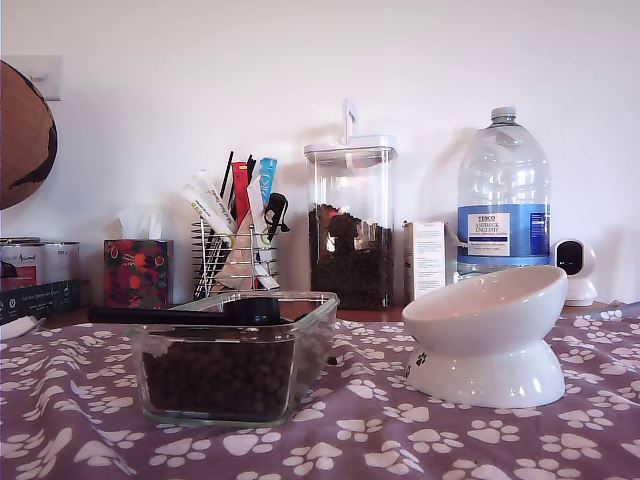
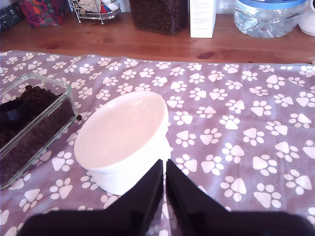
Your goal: Measure one spoon of cat food and pour it into the food bowl
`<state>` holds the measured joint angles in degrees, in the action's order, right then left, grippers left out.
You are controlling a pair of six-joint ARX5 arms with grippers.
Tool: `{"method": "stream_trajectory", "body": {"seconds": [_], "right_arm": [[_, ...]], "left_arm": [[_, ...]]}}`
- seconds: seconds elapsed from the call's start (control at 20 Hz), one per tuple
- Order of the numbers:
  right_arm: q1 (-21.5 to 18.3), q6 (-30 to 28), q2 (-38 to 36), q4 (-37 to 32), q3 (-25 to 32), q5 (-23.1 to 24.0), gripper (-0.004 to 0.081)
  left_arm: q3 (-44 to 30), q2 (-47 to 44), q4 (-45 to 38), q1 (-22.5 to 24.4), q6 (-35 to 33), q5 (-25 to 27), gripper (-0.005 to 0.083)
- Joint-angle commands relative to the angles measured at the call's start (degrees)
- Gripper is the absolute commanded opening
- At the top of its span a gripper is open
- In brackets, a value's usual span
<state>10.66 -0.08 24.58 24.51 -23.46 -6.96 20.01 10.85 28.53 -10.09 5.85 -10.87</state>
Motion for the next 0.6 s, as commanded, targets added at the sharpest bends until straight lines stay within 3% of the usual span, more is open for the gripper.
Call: {"method": "stream_trajectory", "body": {"seconds": [0.0, 0.35, 0.55], "right_arm": [[0.2, 0.2, 0.0, 1.9, 1.4, -2.1, -0.0011], [0.2, 0.8, 0.0, 0.8, 1.4, -3.4, -0.0010], [1.2, 7.6, 0.1, -4.4, 1.4, -6.0, -0.0011]], "left_arm": [[-0.6, -0.4, -0.1, 0.0, 0.2, -8.2, -0.0024], [-0.6, -0.3, -1.8, 0.0, 2.8, -9.9, -0.0024], [0.2, 4.5, -5.0, -1.2, 10.3, -12.8, -0.0023]]}}
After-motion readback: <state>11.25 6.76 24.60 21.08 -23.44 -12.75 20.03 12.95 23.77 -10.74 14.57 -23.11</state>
